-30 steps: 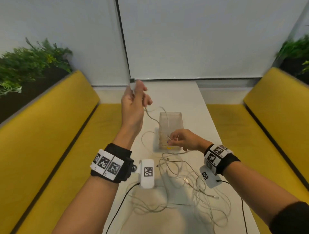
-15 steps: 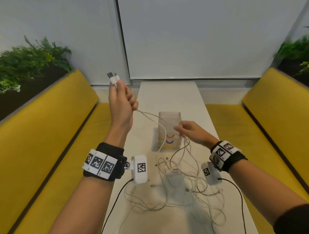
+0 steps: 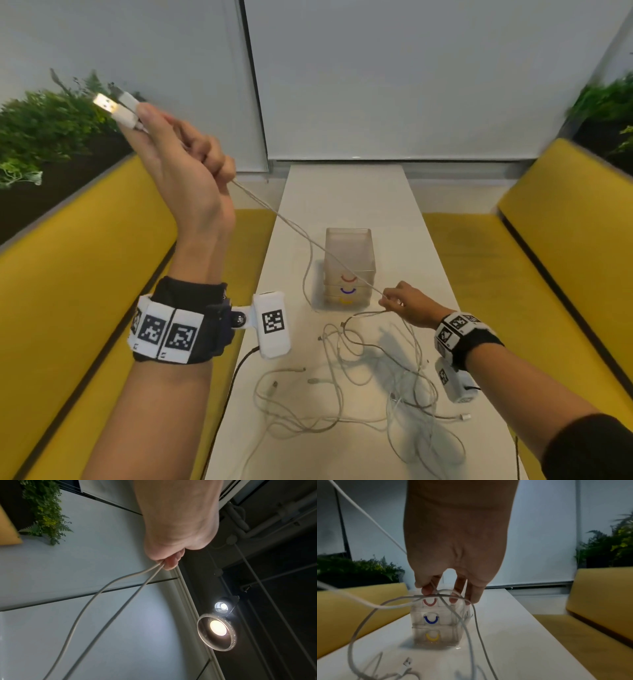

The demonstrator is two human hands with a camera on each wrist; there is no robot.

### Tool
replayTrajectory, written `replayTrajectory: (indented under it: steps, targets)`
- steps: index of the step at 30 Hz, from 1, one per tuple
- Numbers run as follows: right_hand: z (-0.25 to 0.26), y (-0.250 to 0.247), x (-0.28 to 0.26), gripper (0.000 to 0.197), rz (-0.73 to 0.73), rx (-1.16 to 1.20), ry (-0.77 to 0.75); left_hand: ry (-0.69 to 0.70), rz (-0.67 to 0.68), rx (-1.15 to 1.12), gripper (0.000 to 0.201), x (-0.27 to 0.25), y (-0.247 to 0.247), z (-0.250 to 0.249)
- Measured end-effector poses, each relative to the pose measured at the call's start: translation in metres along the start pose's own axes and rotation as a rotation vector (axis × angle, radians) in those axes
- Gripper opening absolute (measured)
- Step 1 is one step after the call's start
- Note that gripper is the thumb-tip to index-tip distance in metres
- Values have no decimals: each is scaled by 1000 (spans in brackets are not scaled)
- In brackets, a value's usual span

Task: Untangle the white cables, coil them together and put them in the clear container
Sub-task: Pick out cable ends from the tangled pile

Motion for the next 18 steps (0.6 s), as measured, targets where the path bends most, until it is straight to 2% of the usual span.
replayTrajectory:
  steps: [3, 9, 13, 15, 18]
  targets:
    - [-18, 9, -1, 18, 57, -118, 74, 47, -7, -28, 24, 5, -1, -15]
    - [-31, 11, -7, 29, 24, -230, 163, 49, -15, -50, 25, 9, -4, -16]
    - [-41, 13, -15, 40, 74, -213, 278, 75, -114, -81, 25, 17, -21, -22]
    - [-41, 14, -17, 43, 106, -161, 276, 72, -135, -71, 24, 24, -29, -22]
    - [-18, 4, -11, 36, 54, -43, 179, -19, 8, 125, 21, 16, -21, 1]
Point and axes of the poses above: each hand's wrist, its own x-axis towards the middle knuckle, its own y-axis out of the palm, z = x × y, the point moved 9 cm from there along x, towards the middle knuckle, and after that the axes turned 1 degree about y, right-handed, at the moved point
